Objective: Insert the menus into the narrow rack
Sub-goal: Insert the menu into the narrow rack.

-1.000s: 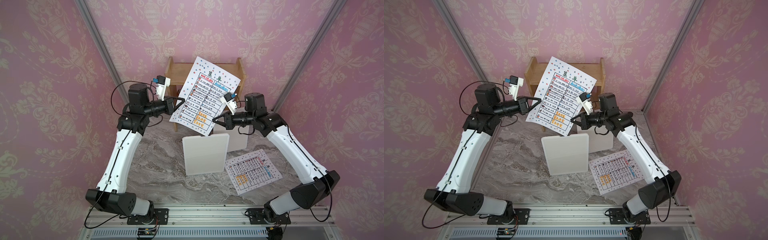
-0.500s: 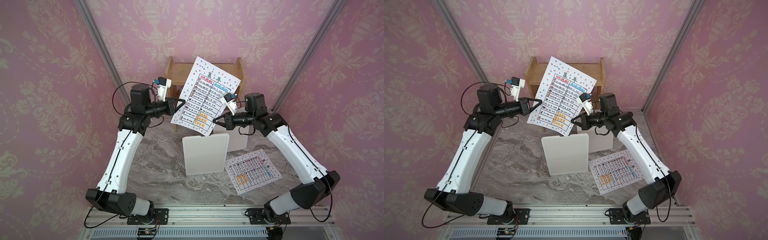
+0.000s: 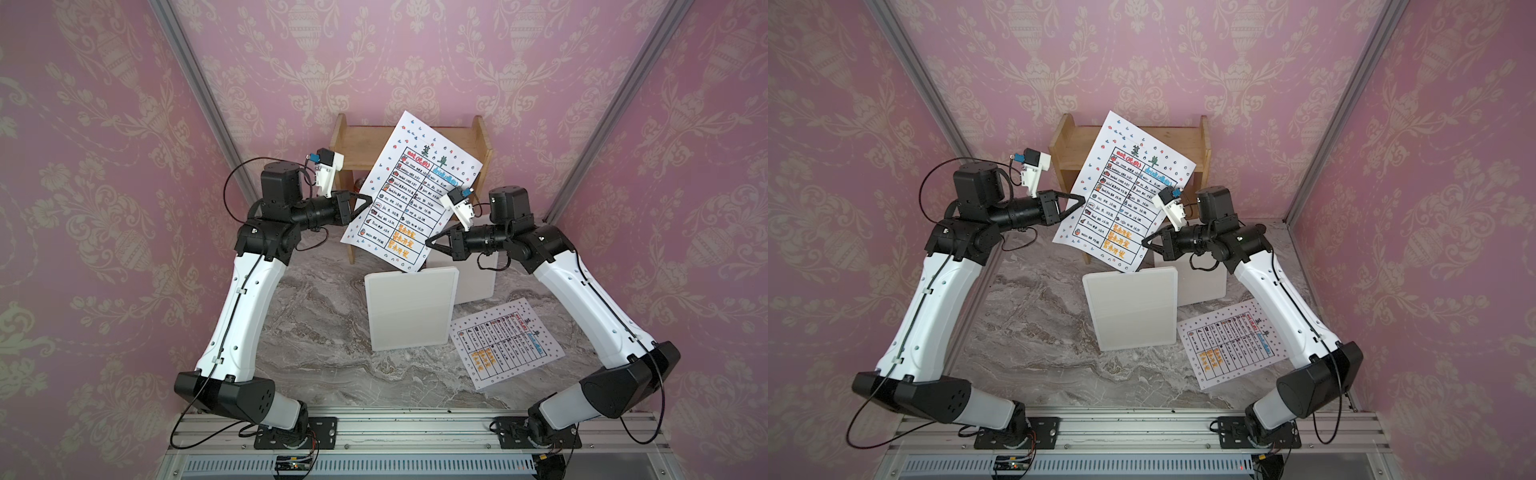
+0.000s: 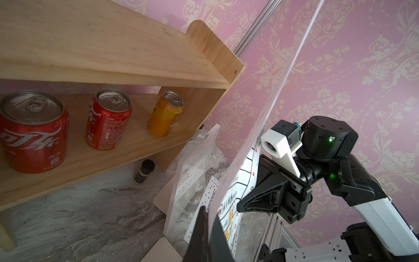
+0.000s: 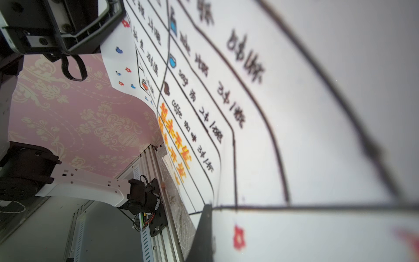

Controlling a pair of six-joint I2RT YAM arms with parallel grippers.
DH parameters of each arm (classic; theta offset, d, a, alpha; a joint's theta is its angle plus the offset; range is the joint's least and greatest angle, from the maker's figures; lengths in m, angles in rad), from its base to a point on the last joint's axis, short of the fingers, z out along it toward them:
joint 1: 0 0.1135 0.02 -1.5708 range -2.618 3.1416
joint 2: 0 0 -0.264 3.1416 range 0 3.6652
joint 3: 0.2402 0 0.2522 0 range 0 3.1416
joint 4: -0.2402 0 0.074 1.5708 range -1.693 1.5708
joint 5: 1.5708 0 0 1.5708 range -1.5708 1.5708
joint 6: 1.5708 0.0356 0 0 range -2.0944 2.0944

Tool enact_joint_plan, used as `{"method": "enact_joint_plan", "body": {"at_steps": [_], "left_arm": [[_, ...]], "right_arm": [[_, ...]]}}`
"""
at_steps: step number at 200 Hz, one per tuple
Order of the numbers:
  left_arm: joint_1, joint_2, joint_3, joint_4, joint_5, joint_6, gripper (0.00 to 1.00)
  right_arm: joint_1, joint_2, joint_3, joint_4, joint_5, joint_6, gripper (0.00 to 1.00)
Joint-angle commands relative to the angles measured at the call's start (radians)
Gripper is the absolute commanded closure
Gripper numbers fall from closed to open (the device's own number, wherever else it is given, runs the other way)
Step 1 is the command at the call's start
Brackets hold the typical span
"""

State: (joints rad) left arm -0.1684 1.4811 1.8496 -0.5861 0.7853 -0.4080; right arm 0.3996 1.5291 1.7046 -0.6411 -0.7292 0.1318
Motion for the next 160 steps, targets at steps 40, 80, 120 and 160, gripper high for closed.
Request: {"method": "enact_joint_plan", "body": {"at_steps": [40,80,120,160], "left_arm": [[-0.012,-0.008,-0.020,-0.020,-0.028,-0.026,1.00],[-0.018,0.000,-0.022,-0.027,-0.034,-0.026,1.00],[-0.020,-0.007,-0.038,-0.020,-0.040,-0.026,1.00],[-0.022,-0.021,-0.068,-0.003,-0.043,-0.032,1.00]], "right_arm": [[-0.005,0.012,0.010,-0.039,-0.007,-0.004,1.00],[-0.004,0.029,0.027,-0.052,0.003,0.001,1.00],[-0.004,0.036,0.026,-0.066,0.011,-0.006,1.00],[-0.005,0.028,0.016,-0.068,0.016,-0.014,1.00]]}}
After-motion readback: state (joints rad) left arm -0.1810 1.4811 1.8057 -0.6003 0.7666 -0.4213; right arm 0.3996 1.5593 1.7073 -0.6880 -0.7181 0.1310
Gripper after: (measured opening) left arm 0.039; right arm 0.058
